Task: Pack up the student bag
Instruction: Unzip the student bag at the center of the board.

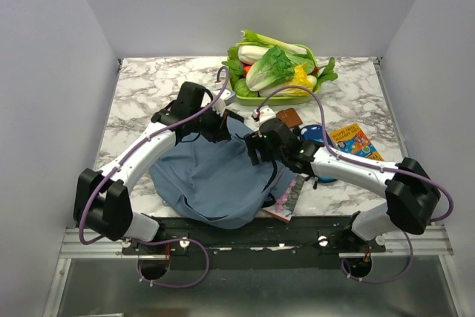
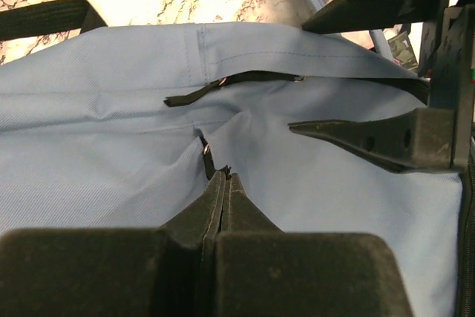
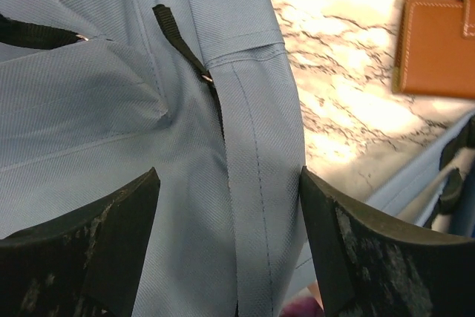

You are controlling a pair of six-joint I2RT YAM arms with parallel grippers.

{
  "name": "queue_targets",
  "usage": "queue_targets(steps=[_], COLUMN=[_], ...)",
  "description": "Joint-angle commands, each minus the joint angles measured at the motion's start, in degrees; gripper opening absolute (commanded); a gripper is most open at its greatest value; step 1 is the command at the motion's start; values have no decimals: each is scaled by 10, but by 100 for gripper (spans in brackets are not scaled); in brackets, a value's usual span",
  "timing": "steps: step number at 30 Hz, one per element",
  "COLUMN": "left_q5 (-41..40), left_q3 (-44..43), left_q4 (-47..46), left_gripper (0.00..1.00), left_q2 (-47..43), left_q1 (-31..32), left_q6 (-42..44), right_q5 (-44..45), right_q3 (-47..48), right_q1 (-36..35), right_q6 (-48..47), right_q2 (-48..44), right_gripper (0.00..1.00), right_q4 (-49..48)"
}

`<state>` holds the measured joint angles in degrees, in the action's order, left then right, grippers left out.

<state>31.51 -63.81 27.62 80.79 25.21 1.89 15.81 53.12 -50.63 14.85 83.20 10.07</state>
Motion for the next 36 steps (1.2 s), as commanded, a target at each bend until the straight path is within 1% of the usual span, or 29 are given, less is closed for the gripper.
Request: queue_targets(steps=[1,3,4,6,8,9,10,13,16,19,21,23,26,33,36], left_q5=[-2,-2,-4,-3,-3,-4,-3,0,5,8,9,11,9,13,15], left_q3=[0,2,3,5,6,7,7,10,8,-3,-10,-13,-12,3,3], left_q4=[7,7,8,6,7,8,8,11,14,19,25,28,31,29,30], left_gripper=[0,0,0,0,0,0,0,0,0,0,0,0,0,0,0], left_q2=[-14,-16,-17,-19,-20,-21,-21,-26,-34,-43,-49,-54,-57,-64,-68], left_q1=[-2,-2,-2,-2,-2,-2,-2,-2,-2,-2,-2,-2,-2,-2,-2], left_q6=[0,3,3,4,7,6,7,8,5,1,1,2,5,4,2], right_q5=[-61,-56,-55,-53,-14,4,16,37,54,33,1,-30,-53,-53,-67], right_q3=[17,22,23,29,36,39,39,40,47,40,34,40,53,57,58], right_q1=[-1,-2,-1,-1,-1,-1,-1,-2,-1,-2,-1,-1,-1,-1,-1], right_q6=[-44,-46,-48,-50,-47,-46,-49,-60,-76,-97,-105,-113,-113,-118,-120], right_q2=[18,26,28,42,60,63,63,50,32,8,-1,11,40,79,95], right_gripper=[83,81,77,74,71,71,75,82,83,83,84,84,84,82,80], right_q4=[-52,-57,-56,-57,-49,-42,-40,-44,-46,-63,-86,-86,-74,-68,-75])
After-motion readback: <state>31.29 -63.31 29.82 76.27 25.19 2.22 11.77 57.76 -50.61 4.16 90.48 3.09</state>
